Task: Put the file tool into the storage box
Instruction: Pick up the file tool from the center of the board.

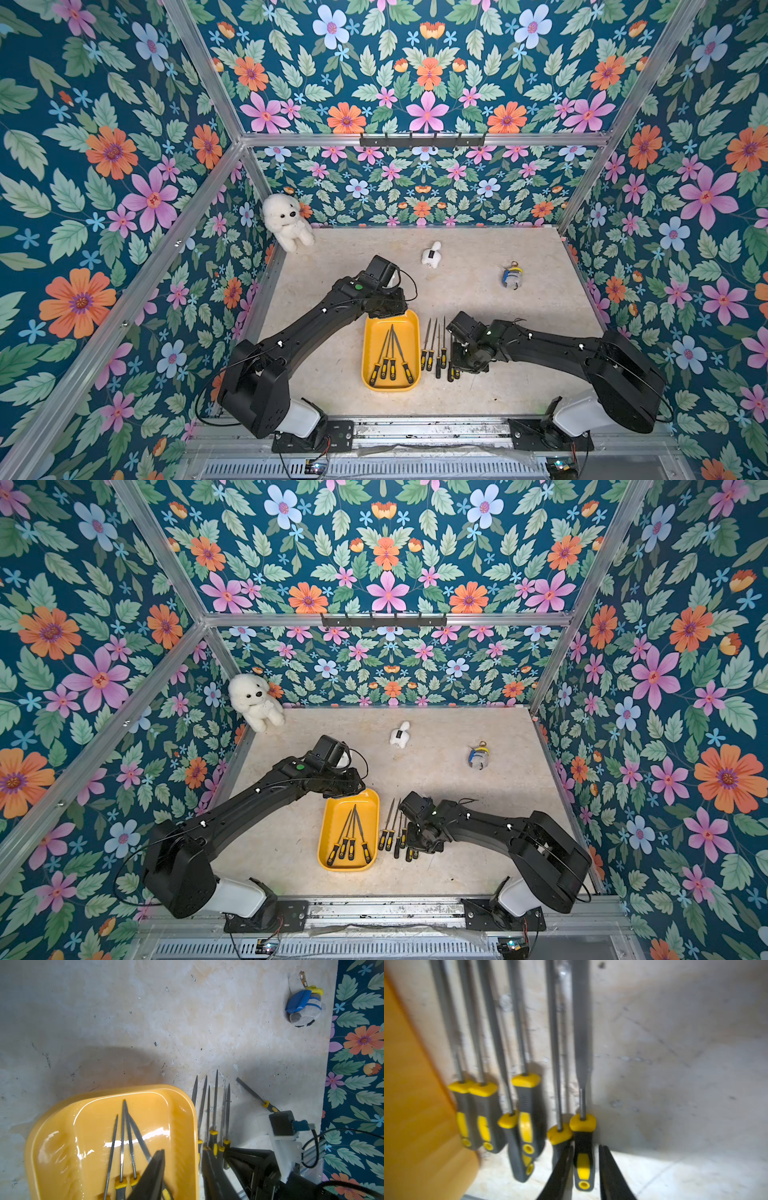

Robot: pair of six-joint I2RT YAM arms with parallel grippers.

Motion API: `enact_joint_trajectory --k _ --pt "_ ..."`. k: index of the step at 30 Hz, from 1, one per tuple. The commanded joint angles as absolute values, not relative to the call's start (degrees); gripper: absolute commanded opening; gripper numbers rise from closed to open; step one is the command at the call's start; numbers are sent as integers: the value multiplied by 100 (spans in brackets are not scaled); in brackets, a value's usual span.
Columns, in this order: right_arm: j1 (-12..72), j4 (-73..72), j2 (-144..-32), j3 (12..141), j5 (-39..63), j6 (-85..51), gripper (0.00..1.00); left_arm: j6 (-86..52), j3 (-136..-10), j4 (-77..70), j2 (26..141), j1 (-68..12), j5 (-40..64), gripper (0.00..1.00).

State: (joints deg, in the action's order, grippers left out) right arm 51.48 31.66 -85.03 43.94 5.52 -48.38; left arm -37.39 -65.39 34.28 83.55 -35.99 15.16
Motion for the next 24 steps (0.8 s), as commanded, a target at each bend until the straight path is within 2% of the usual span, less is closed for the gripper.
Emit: enact_joint_trajectory --k 1,9,17,20,24 --pt "5170 3442 -8322 4438 380 -4879 34 -3731 -6531 3516 8318 -3594 1503 38" --pt "5194 3404 -8090 4342 465 -4907 36 -3752 -6475 3454 8299 -3595 1541 38" --pt "5273 3384 -8580 4444 483 -4754 37 -3772 -6349 3389 8273 -3584 1581 38" --pt "5273 3447 -8830 4554 435 -4678 35 -3795 -6291 3359 8255 -3575 1576 38" --pt "5280 3710 -9177 4749 270 -4525 29 -3805 -6227 3349 8225 -3551 1591 38"
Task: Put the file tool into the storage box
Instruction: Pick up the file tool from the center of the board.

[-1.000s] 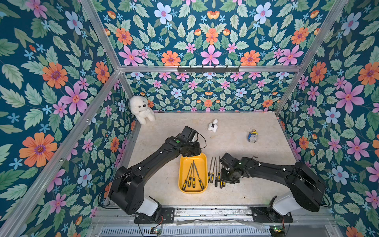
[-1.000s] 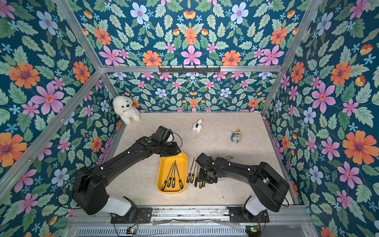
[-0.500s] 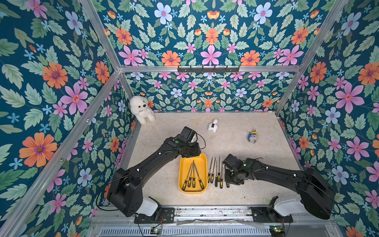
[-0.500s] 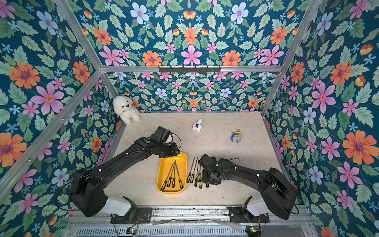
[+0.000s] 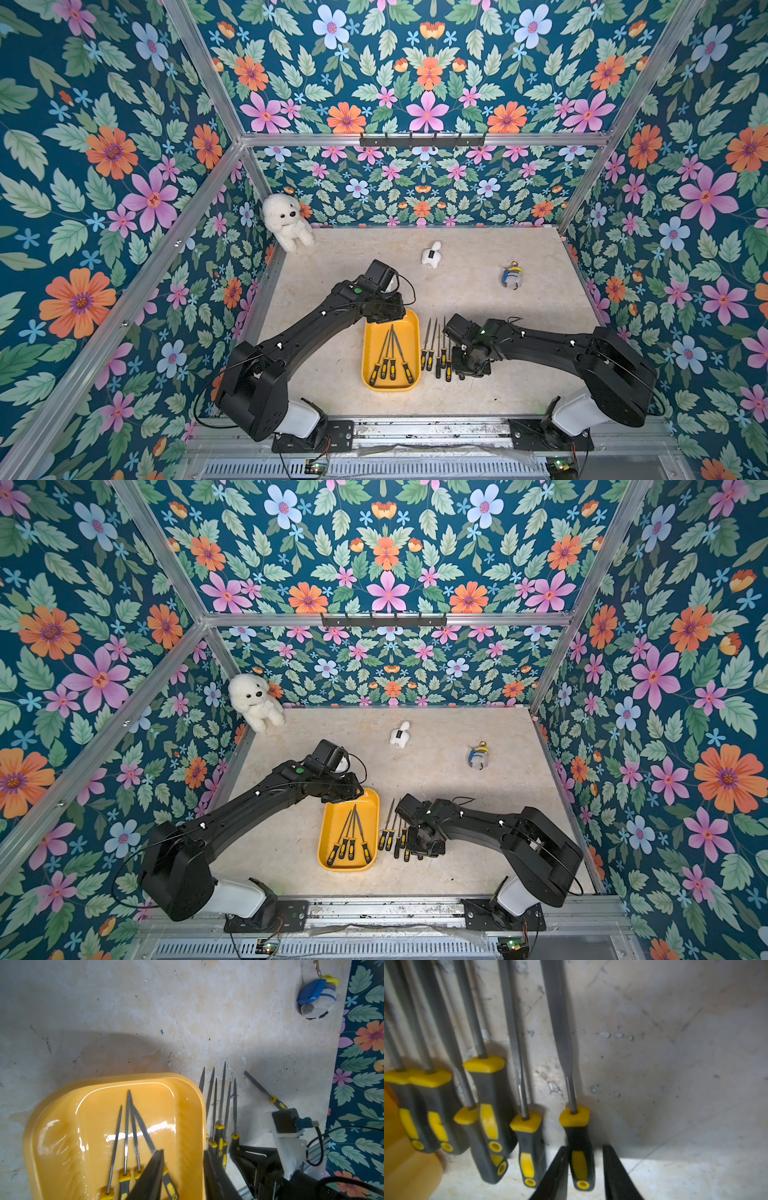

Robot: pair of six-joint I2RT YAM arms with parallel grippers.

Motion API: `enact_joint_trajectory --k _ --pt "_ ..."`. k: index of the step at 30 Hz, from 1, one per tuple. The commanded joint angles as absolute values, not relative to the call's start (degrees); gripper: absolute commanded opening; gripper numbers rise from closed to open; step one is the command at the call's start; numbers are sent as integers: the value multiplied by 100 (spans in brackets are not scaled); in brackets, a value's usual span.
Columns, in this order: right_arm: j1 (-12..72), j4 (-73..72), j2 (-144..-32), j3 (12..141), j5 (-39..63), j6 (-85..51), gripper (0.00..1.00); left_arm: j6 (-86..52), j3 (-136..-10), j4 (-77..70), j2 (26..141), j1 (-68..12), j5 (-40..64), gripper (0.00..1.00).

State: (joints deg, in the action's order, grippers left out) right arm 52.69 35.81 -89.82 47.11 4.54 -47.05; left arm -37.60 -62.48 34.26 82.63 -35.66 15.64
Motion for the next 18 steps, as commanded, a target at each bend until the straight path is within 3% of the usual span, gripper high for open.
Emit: enact_joint_trajectory --k 1,8,15,18 --pt "5290 3740 -9216 4786 241 -4496 27 -3803 -6218 3349 8204 -3540 1577 38" --pt "5291 3927 -8973 4760 60 -4345 6 -3797 -6301 3366 8148 -3499 1634 38" --pt "5554 3713 -7700 4684 27 -4042 5 -4344 -6204 2690 8044 -3510 2378 39" --pt "5867 3306 -7217 4652 32 -4047 6 -4864 -6003 2057 8022 -3552 2819 44"
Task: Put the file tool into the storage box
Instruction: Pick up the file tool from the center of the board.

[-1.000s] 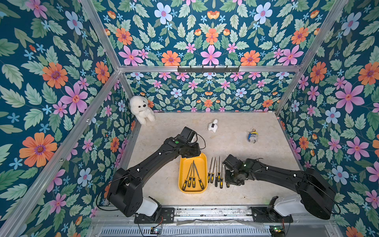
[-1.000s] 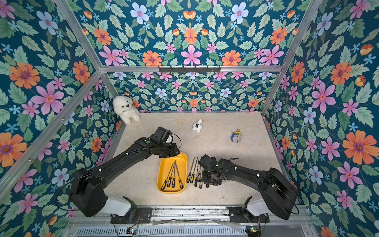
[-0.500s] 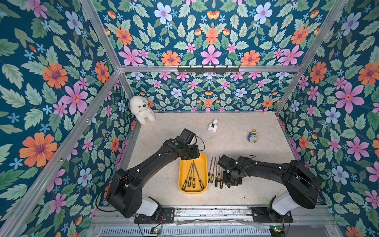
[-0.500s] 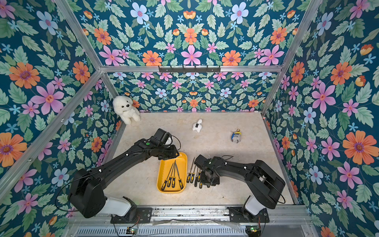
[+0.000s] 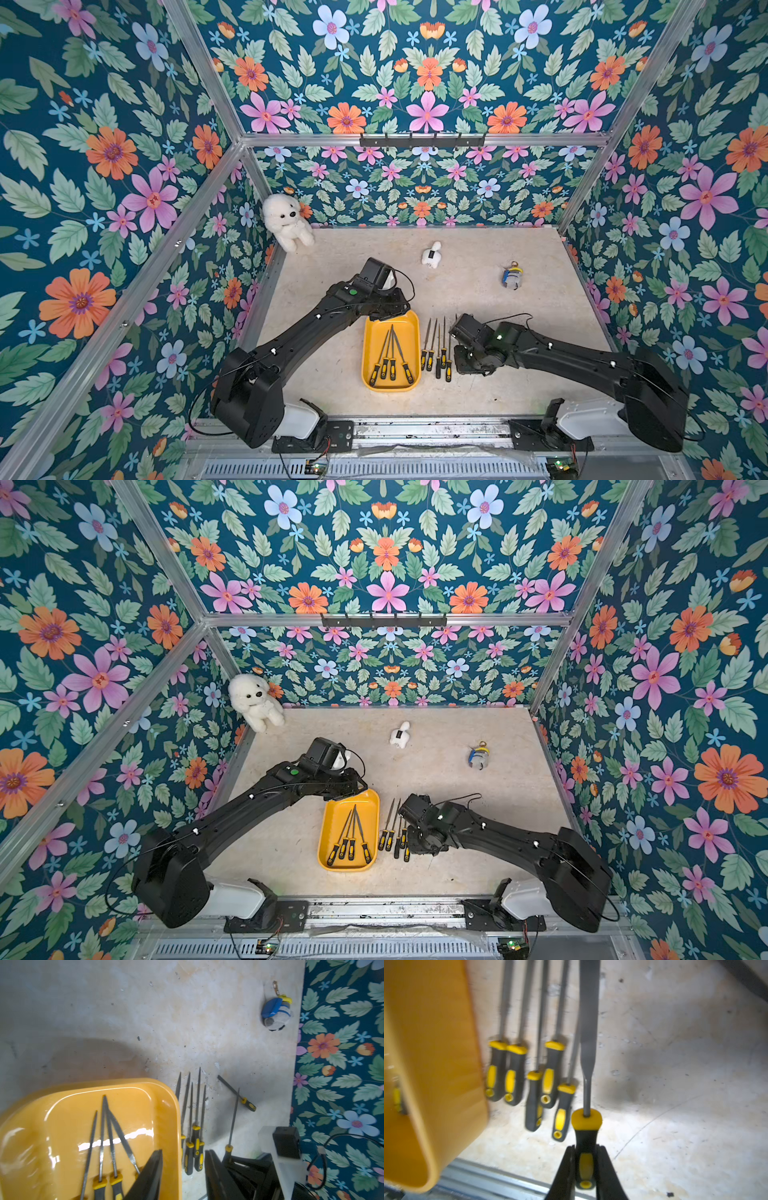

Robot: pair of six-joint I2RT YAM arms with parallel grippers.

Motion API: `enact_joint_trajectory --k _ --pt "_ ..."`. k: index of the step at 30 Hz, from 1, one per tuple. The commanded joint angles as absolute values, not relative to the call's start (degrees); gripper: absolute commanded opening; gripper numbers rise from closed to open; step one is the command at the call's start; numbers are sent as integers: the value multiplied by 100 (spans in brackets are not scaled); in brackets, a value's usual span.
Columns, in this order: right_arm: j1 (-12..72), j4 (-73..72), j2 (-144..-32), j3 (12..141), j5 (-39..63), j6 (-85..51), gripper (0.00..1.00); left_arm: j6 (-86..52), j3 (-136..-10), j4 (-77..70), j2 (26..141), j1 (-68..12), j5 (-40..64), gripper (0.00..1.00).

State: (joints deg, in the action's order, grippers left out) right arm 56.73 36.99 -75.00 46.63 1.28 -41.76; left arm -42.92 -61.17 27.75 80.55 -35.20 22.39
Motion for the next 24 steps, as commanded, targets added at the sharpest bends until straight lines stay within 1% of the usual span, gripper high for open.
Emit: enact_joint_trajectory --k 1,3,7,13,16,19,21,23,24 --pt "5936 3157 -7110 4631 39 -4075 6 -5019 -5947 1871 8021 -3594 2925 45" --pt "6082 2839 -6966 4597 36 -4153 6 -5279 -5889 1537 8054 -3710 3022 45" --pt "6218 2572 -7033 4690 66 -4192 6 -5509 -5904 1259 8197 -3919 3043 46" --pt "6289 2512 -7393 4919 149 -4127 5 -5540 -6019 1426 8474 -4196 2854 46" --pt "6300 2472 -7448 4972 158 -4129 5 -5504 -6010 1532 8558 -4247 2739 43" --pt "6311 2446 -7453 4959 184 -4129 5 -5450 -5988 1611 8595 -4256 2645 34" --pt "6314 2446 -7468 4957 210 -4126 5 -5425 -5998 1639 8629 -4257 2632 24" --pt "6319 2444 -7475 4961 237 -4123 8 -5369 -6046 1702 8683 -4256 2597 18" --pt "6326 2431 -7469 4951 245 -4119 9 -5328 -6075 1757 8727 -4258 2581 12"
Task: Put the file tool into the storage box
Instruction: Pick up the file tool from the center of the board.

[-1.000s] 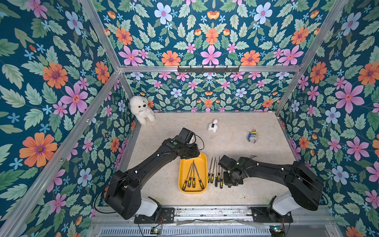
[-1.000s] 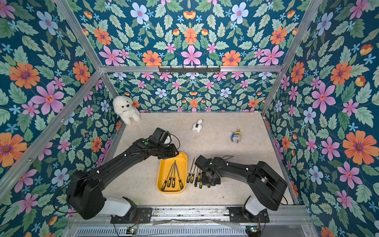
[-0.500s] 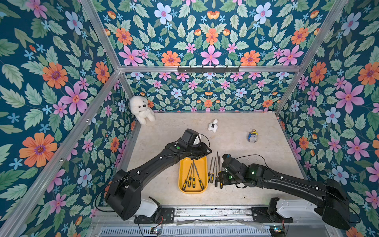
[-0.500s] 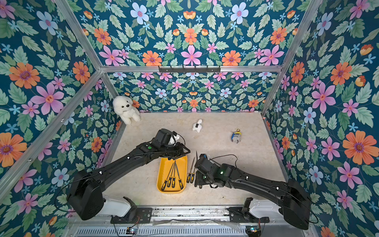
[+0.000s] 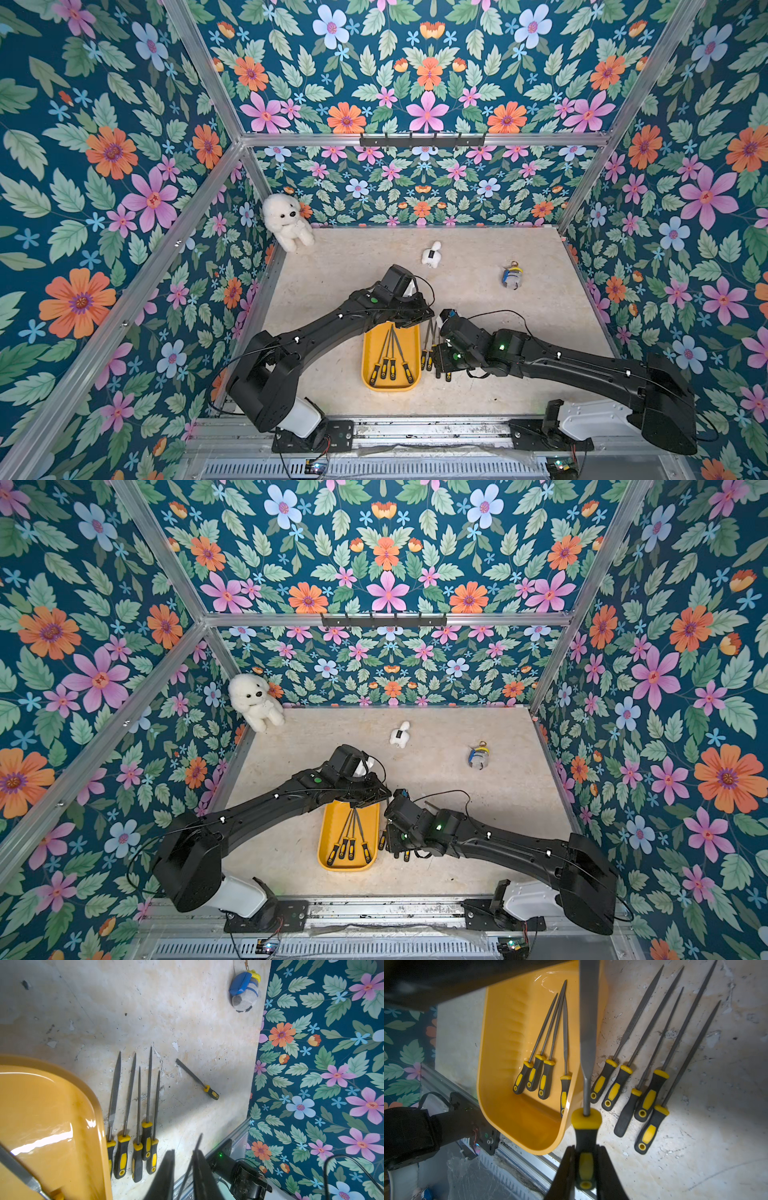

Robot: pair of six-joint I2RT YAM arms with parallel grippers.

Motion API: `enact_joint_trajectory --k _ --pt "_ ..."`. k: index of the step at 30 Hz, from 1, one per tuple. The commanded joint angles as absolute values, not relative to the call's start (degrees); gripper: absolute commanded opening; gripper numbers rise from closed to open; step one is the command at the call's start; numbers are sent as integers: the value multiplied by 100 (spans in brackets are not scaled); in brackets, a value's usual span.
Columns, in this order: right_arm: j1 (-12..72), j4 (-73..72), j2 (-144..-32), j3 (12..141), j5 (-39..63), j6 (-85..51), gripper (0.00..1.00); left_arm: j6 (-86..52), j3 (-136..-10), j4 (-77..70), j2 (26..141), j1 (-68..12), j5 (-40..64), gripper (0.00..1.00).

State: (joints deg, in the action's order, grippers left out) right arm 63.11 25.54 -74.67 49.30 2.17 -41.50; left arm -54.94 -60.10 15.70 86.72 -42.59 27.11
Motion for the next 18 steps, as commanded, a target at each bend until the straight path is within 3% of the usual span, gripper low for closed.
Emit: enact_joint_trajectory --k 1,4,7,12,14,18 --pt "6323 2419 -7462 4949 246 -4114 10 -5290 -6103 1801 8752 -4255 2577 7" --pt "6324 2361 -7475 4940 285 -4101 11 -5161 -6157 1937 8802 -4261 2492 0" --pt "6319 2364 -7485 4970 299 -4087 17 -4980 -6270 2183 8836 -4230 2356 0" --pt "6296 2531 -7380 5204 109 -4068 64 -4591 -6451 2637 8646 -3825 2317 0" --pt "6160 2618 -7213 5282 68 -4094 72 -4193 -6649 3033 8533 -3551 2218 0" --pt "5480 2761 -6750 5099 278 -4330 75 -3455 -6982 3911 8501 -3176 1715 0"
